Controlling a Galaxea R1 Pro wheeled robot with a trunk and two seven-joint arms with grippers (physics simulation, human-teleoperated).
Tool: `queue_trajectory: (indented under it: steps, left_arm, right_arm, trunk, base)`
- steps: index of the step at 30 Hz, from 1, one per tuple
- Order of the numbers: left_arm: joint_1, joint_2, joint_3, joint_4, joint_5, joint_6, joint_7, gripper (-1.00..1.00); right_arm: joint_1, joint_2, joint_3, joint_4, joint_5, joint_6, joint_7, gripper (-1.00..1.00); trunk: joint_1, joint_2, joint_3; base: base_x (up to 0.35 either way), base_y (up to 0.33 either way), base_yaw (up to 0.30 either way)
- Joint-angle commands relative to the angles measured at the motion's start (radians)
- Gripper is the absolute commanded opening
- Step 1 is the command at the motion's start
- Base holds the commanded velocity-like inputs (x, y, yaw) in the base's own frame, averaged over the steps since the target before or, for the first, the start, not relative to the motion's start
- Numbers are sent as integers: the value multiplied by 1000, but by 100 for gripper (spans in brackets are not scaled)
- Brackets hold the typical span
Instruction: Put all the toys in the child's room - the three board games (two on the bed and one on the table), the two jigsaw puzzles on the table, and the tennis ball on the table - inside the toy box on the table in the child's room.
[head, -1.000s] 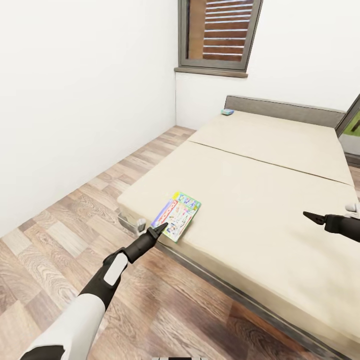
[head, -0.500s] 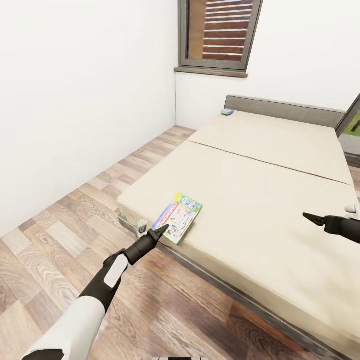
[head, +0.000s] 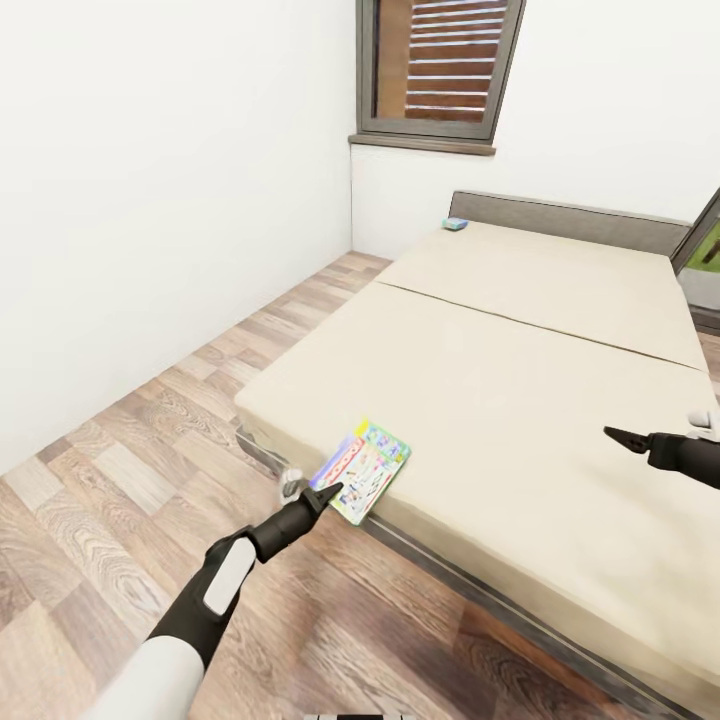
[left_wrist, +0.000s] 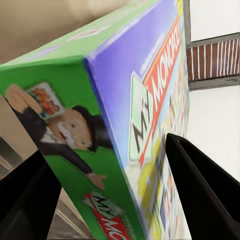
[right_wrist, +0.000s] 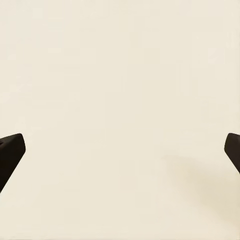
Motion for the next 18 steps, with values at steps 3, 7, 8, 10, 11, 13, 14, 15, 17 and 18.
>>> queue_trajectory:
  steps: [3, 7, 8, 10, 11, 13, 14, 15, 17, 18]
  left_arm:
    - [17, 1, 2, -20, 9, 18, 9, -100]
    - [40, 3, 0, -56, 9, 45, 18, -100]
    - [40, 3, 0, -56, 9, 45, 18, -100]
    - [48, 1, 0, -68, 7, 56, 21, -100]
    - [51, 0, -1, -72, 6, 60, 22, -100]
    - [53, -1, -1, -76, 5, 63, 24, -100]
    - [55, -2, -1, -79, 5, 66, 26, -100]
    - [57, -2, -2, -81, 4, 68, 28, -100]
    - [59, -3, -2, -83, 4, 70, 29, -100]
    - [60, -3, -2, -84, 4, 72, 30, -100]
  right_arm:
    - [0, 0, -1, 0, -8, 8, 15, 100]
    - [4, 1, -1, 0, -8, 8, 54, 100]
    - [4, 1, -1, 0, -8, 8, 54, 100]
    - [6, 2, -1, 0, -8, 8, 69, 100]
    - [7, 2, -1, 0, -8, 8, 75, 100]
    - [8, 2, -1, 0, -8, 8, 79, 100]
    - [9, 2, -1, 0, -8, 8, 83, 100]
    - [10, 2, -1, 0, -8, 8, 86, 100]
    - [10, 2, -1, 0, -8, 8, 88, 100]
    - [11, 2, -1, 0, -8, 8, 90, 100]
  trunk:
    - [0, 0, -1]
    - [0, 0, -1]
    - [0, 0, -1]
    - [0, 0, -1]
    - [0, 0, -1]
    - [0, 0, -1]
    - [0, 0, -1]
    - [0, 0, -1]
    - [0, 0, -1]
    - [0, 0, -1]
  base:
    - [0, 0, 0]
    - [0, 0, 0]
    - [0, 0, 0]
    - [0, 0, 0]
    - [0, 0, 0]
    - [0, 0, 0]
    - [0, 0, 0]
    - [0, 0, 0]
    - [0, 0, 0]
    - [0, 0, 0]
